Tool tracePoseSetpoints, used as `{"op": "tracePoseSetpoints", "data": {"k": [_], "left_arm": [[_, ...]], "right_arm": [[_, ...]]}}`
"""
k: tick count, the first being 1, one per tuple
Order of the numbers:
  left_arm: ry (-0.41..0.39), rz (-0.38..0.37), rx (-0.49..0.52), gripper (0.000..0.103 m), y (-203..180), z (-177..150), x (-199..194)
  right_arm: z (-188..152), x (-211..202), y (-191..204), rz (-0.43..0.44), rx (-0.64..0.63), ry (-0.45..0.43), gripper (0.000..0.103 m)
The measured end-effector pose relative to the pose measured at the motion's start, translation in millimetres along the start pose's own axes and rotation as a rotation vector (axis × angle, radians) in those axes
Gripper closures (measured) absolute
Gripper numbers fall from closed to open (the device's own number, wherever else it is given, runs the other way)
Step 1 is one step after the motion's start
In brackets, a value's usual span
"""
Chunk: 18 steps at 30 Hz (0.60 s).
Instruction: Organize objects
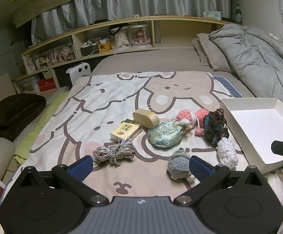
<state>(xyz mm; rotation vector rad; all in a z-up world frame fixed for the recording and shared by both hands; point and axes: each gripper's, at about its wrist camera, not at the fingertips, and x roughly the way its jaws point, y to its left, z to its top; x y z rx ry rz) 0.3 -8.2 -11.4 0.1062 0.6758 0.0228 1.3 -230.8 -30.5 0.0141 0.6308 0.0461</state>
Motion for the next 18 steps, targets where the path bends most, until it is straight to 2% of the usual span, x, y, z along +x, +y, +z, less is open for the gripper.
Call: {"op": "tracePoseSetpoints", "data": {"k": [18], "left_arm": [[0.004,-0.003,0.001,0.0,0.5,2.3,-1.1]], "right_arm": [[0.5,-1.1,0.7,-0.001,-0.003,0.002,0.008]]}}
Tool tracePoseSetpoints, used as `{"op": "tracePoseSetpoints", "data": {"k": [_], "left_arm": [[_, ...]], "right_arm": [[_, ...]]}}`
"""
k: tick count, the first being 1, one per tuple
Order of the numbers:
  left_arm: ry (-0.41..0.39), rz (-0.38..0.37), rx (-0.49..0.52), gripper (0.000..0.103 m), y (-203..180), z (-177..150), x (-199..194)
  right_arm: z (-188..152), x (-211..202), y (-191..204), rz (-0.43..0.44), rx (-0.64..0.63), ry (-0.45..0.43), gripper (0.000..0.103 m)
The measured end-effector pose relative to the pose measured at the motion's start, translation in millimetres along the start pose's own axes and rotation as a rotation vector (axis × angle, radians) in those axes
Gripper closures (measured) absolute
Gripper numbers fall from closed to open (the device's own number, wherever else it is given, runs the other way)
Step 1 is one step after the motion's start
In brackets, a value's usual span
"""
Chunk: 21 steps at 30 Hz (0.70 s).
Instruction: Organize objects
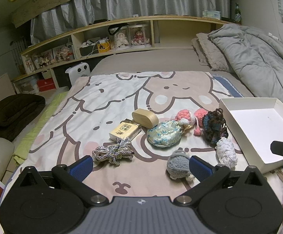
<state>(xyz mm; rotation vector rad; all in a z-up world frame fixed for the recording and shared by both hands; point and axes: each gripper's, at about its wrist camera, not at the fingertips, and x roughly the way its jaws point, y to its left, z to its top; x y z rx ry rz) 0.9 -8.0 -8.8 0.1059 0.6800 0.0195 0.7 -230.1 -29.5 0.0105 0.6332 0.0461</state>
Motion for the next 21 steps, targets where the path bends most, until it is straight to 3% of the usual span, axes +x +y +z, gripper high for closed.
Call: {"op": "tracePoseSetpoints", "data": {"k": [21], "left_arm": [[-0.002,-0.004,-0.007,0.0,1.3,1.6,-1.5]], "right_arm": [[-0.9,0.3,-0.1,-0.001,-0.002,0.002,0.008]]}}
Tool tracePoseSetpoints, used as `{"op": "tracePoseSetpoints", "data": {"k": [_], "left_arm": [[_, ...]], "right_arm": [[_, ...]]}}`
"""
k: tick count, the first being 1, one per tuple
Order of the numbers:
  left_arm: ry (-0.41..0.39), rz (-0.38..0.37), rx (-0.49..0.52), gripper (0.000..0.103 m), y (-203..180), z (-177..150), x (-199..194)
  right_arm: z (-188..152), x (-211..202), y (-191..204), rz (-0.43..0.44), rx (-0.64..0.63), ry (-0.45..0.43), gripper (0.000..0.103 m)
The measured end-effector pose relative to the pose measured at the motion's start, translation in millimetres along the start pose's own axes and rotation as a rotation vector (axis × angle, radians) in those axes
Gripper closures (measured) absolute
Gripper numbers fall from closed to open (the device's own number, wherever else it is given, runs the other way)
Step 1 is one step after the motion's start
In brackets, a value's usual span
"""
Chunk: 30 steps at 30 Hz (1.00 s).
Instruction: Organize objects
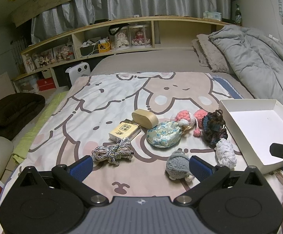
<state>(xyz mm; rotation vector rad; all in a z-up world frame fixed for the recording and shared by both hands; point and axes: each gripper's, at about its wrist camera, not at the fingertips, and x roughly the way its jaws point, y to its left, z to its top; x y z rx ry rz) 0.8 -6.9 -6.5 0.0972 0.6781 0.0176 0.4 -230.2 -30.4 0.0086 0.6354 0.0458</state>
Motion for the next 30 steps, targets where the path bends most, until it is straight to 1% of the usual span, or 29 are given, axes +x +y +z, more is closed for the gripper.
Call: {"op": "tracePoseSetpoints", "data": {"k": [25,30], "left_arm": [[-0.007,0.006,0.001,0.0,1.2,1.1,-1.3],[-0.037,0.009,-0.024,0.0,4.6,1.2,-2.2]], "right_arm": [[-1.3,0.0,-1.6,-0.003,0.001,0.004,0.008],[-1.1,-1.3,-0.5,-0.004,0.007,-0.004,0.007]]}}
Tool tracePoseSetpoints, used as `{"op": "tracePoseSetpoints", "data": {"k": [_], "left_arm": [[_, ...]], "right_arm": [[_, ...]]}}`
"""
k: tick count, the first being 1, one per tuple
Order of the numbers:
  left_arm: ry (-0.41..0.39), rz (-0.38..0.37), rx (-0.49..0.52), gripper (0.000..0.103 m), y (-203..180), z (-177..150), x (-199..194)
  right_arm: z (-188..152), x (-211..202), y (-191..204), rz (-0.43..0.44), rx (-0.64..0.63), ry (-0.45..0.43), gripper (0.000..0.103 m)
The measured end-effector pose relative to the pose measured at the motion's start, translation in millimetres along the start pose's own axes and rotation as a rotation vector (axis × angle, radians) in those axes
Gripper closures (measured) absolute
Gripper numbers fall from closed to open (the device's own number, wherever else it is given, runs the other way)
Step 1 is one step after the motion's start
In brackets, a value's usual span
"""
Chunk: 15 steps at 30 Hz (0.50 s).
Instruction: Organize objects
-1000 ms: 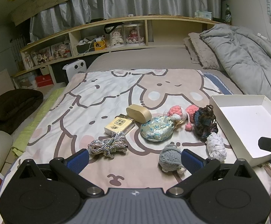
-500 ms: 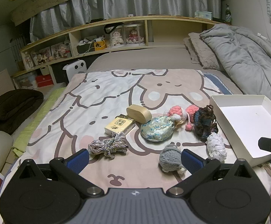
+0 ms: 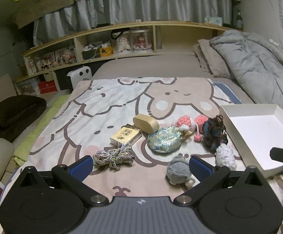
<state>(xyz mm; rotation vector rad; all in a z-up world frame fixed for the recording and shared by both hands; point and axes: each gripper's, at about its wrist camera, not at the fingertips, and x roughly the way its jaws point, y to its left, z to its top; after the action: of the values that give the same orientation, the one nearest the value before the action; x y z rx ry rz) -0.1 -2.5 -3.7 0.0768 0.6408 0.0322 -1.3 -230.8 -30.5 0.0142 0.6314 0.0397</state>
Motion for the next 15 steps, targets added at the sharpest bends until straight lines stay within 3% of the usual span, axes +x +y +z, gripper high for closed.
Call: {"op": "tracePoseSetpoints", "data": {"k": [15], "left_arm": [[-0.101,0.037,-0.032,0.0,8.1,15.3,8.4]], "right_arm": [[25.7,6.3,3.8,0.02,0.03,-0.104,0.002]]}}
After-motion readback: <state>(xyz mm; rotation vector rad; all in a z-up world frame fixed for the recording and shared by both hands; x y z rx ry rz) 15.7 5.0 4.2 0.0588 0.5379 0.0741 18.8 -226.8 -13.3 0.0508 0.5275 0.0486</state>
